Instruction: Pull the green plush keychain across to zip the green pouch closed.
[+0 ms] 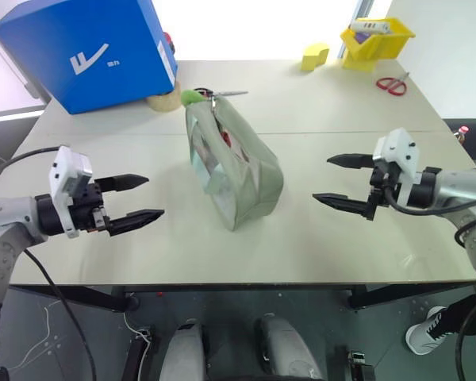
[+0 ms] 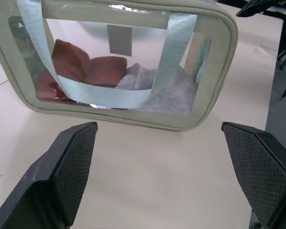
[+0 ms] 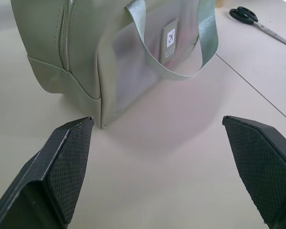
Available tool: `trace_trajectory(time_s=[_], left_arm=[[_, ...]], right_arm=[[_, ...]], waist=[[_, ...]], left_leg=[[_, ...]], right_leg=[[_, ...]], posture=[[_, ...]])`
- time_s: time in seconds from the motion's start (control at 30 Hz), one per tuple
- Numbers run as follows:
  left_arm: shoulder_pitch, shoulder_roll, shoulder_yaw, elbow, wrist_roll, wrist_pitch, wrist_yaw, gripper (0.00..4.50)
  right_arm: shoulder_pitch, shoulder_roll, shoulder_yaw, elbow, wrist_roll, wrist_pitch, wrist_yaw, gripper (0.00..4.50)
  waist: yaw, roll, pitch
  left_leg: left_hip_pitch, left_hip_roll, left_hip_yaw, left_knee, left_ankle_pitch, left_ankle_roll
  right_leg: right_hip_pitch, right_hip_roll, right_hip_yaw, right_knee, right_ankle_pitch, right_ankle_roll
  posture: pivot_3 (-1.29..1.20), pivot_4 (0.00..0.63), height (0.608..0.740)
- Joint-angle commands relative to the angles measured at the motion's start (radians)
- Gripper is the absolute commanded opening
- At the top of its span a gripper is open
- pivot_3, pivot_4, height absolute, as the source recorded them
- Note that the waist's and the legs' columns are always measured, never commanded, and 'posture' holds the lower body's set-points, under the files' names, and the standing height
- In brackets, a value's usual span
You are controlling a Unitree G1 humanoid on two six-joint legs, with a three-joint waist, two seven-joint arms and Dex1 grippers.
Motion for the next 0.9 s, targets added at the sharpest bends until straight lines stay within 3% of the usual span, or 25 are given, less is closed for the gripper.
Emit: trace_trajectory(time_s=[0.03, 0.47, 0.7, 0.9], left_arm=[[-0.034, 0.027, 0.01, -0.004, -0.001, -0.008, -0.013, 4.46], [-0.062, 0.091, -0.005, 0.033, 0.022, -0.021, -0.09, 4.46], [-0.032, 0.104, 0.02, 0.069, 0.041, -0.054, -0.137, 4.46], [-0.055, 0.061, 0.038, 0.104, 0.046, -0.135, -0.137, 4.46]], right_arm=[[-0.021, -0.012, -0.021, -0.019, 0.002, -0.014, 0.004, 4.5], [-0.023, 0.015, -0.007, -0.048, 0.008, -0.007, -0.022, 4.5], [-0.109, 0.005, -0.011, -0.047, 0.029, 0.036, -0.026, 4.5], [-0.195, 0.022, -0.001, -0.046, 0.064, 0.131, -0.072, 4.5]], waist=[[0.0, 0.0, 0.0], [0.0, 0.0, 0.0], [-0.001, 0.001, 0.0], [0.0, 0.001, 0.0]], left_leg=[[0.0, 0.0, 0.0, 0.0, 0.0, 0.0], [0.0, 0.0, 0.001, 0.0, 0.0, 0.0], [0.0, 0.0, 0.002, 0.0, 0.0, 0.0], [0.0, 0.0, 0.002, 0.0, 0.0, 0.0]], right_leg=[[0.0, 0.0, 0.0, 0.0, 0.0, 0.0], [0.0, 0.0, 0.0, 0.0, 0.0, 0.0], [-0.001, 0.0, 0.0, 0.0, 0.0, 0.0], [-0.001, 0.0, 0.0, 0.0, 0.0, 0.0]], posture=[[0.0, 0.15, 0.737], [0.0, 0.15, 0.737], [0.0, 0.15, 0.737], [0.0, 0.15, 0.737]])
